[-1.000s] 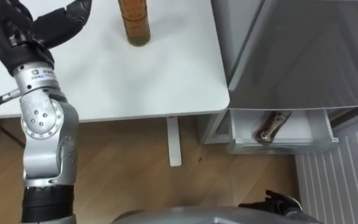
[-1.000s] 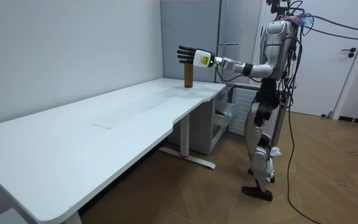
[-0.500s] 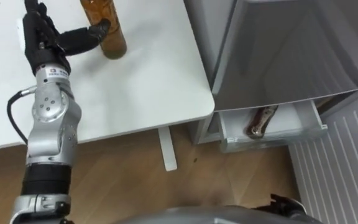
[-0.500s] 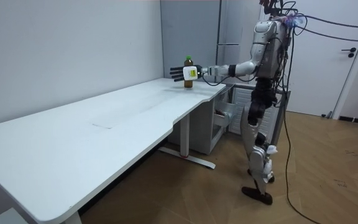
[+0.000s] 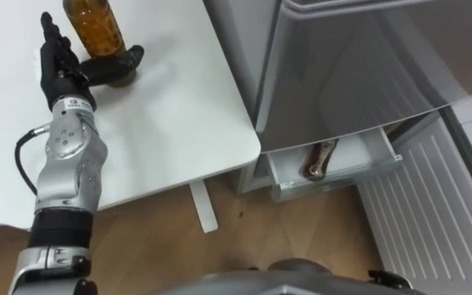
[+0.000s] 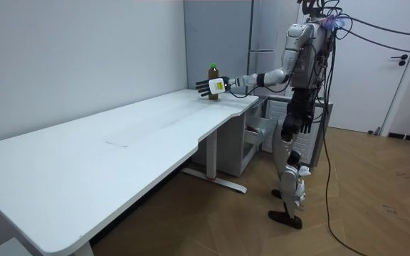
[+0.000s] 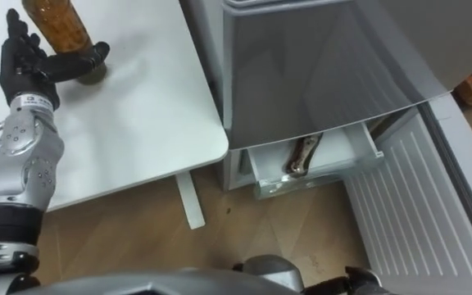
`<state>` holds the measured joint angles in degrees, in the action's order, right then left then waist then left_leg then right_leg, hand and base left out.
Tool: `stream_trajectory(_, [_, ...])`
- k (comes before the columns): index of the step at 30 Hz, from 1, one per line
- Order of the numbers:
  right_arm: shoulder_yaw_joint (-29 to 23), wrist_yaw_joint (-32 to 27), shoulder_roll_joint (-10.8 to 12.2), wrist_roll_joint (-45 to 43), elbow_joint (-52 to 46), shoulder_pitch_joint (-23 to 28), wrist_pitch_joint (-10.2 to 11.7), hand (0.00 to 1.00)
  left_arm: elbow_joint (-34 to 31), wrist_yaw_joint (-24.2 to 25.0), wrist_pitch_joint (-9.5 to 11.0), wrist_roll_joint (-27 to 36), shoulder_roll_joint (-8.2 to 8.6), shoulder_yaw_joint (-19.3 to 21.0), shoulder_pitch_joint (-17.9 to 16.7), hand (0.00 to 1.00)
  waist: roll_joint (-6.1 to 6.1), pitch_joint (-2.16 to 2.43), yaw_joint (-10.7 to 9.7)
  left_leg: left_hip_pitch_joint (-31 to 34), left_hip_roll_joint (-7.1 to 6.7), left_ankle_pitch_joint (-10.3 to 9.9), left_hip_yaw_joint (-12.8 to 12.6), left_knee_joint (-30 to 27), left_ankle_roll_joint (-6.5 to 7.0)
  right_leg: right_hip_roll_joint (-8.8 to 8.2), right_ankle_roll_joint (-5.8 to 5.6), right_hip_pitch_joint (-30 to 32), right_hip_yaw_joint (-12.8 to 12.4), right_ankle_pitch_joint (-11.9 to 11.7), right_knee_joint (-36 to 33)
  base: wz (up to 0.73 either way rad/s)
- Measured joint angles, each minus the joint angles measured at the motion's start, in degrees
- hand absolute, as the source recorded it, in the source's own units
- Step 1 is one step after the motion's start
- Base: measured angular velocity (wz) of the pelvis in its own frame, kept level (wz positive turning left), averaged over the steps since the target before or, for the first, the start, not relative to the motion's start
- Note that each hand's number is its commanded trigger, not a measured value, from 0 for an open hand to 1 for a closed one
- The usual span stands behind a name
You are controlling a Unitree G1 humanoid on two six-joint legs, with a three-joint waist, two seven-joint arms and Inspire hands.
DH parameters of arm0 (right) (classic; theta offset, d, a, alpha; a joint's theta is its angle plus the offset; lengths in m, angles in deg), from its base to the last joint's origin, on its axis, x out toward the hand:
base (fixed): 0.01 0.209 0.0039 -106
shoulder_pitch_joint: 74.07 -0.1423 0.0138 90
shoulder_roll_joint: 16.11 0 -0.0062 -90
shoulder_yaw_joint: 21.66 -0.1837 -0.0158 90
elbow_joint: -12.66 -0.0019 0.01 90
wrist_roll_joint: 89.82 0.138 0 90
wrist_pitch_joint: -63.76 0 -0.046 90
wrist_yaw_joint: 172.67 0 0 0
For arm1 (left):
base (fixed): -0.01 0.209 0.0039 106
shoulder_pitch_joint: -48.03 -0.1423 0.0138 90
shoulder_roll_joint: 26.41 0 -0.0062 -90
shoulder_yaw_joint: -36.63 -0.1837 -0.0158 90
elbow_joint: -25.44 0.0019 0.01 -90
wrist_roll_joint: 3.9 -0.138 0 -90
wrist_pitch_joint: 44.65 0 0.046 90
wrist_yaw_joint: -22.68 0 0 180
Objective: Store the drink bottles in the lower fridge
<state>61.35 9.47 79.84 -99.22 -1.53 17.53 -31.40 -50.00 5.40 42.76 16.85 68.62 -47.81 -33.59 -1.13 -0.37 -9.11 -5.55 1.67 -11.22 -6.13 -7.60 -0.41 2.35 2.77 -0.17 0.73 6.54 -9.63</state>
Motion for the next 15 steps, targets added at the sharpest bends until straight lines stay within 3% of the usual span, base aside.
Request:
stream_trajectory(7, [-0.02, 0.48, -0.03, -0.28, 0.02, 0.5, -1.65, 0.0, 0.07, 0.51, -1.2, -0.09, 0.01, 0.19, 0.0, 0.0, 1.03, 0.41, 0.01, -0.19, -0.29, 0.41, 0.05, -0.42, 0.59, -0.15, -0.15, -0.01, -0.53, 0.36, -1.01, 0.03])
stream_trajectory(15, [0.01, 0.58, -0.02, -0.2, -0.05, 1.5, -1.87, 0.0, 0.14, 0.54, -1.24, -0.07, 0.04, 0.26, 0.0, 0.0, 1.09, 0.2, -0.02, -0.01, -0.31, 0.4, 0.08, -0.81, 0.59, -0.18, -0.2, -0.26, -0.61, 0.45, -1.17, 0.0])
